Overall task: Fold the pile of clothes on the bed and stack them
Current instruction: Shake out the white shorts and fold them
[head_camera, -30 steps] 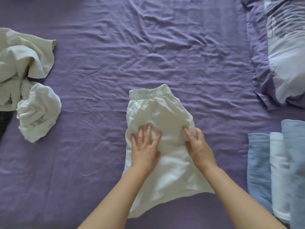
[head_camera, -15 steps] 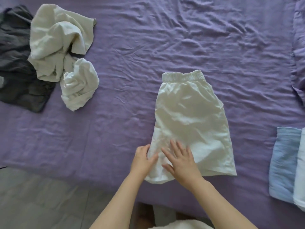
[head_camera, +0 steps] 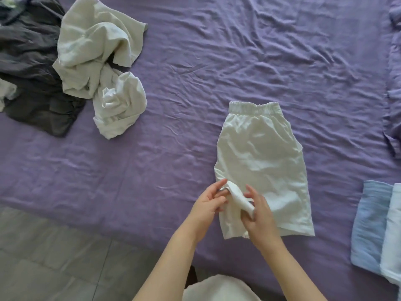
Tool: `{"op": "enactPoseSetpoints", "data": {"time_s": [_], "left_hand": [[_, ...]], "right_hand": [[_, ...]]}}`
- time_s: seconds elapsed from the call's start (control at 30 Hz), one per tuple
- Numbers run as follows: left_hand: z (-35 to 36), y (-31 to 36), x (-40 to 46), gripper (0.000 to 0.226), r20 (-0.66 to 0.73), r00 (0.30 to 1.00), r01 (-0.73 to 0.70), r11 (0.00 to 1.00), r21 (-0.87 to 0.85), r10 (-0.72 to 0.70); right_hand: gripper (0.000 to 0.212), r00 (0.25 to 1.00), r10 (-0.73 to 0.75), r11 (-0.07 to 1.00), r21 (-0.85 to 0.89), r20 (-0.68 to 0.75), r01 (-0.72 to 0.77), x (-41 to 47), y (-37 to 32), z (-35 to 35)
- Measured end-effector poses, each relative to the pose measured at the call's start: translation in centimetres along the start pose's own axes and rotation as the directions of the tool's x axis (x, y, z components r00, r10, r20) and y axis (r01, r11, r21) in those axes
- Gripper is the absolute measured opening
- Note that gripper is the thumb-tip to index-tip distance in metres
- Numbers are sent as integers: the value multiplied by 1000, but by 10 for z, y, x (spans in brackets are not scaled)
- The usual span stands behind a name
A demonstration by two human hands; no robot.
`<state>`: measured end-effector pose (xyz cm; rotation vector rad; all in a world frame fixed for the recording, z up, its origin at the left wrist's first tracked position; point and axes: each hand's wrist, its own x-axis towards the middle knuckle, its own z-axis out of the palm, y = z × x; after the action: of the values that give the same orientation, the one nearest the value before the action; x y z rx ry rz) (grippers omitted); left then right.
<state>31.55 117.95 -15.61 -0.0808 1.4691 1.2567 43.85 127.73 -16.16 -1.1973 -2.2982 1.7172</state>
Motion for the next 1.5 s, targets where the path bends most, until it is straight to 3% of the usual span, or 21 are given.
{"op": "enactPoseSetpoints", "data": {"time_s": [0.13,0.23,0.3,0.4,0.53,0.63,0.73,0.9,1.0,1.13,1.33,1.5], "left_hand": [[-3,4,2,40,-56,987,-131,949,286,153],[3,-2,9,28,-163,935,-142,756,639,314],[10,-6,15,38,-243,912,-47,672,739,331],[19,-10,19,55,-298,929,76,674,735,220],[10,-12,11,43,-188,959,-32,736,676,214],[-10,-5,-6,47,-90,984,-110,913,392,157],[-24,3,-16,51,-28,992,-118,971,209,126],[-9,7,-5,52,-153,972,-79,863,499,178],[11,6,6,61,-303,887,-47,719,694,350],[29,5,14,58,-280,819,-95,599,795,500],[40,11,24,34,-391,817,-23,700,713,425],[18,4,11,35,-265,874,-158,755,637,407]], "right_hand": [[22,987,121,967,238,-105,-94,11,0,-25],[17,991,126,946,307,-47,-106,22,-6,-33],[16,989,141,945,302,-32,-125,29,-8,-35],[13,988,150,947,293,-47,-130,37,-9,-38],[13,988,138,959,257,-66,-117,45,-10,-48],[17,986,157,946,294,-52,-135,50,-12,-53],[17,984,177,932,325,-22,-161,50,-16,-46],[17,989,145,936,319,32,-148,46,-28,-28],[19,994,105,957,268,29,-109,46,-32,-29],[18,998,58,960,272,9,-58,54,-40,-40],[19,998,38,937,344,55,-55,73,-53,-52],[18,996,77,962,259,32,-83,76,-40,-59]]}}
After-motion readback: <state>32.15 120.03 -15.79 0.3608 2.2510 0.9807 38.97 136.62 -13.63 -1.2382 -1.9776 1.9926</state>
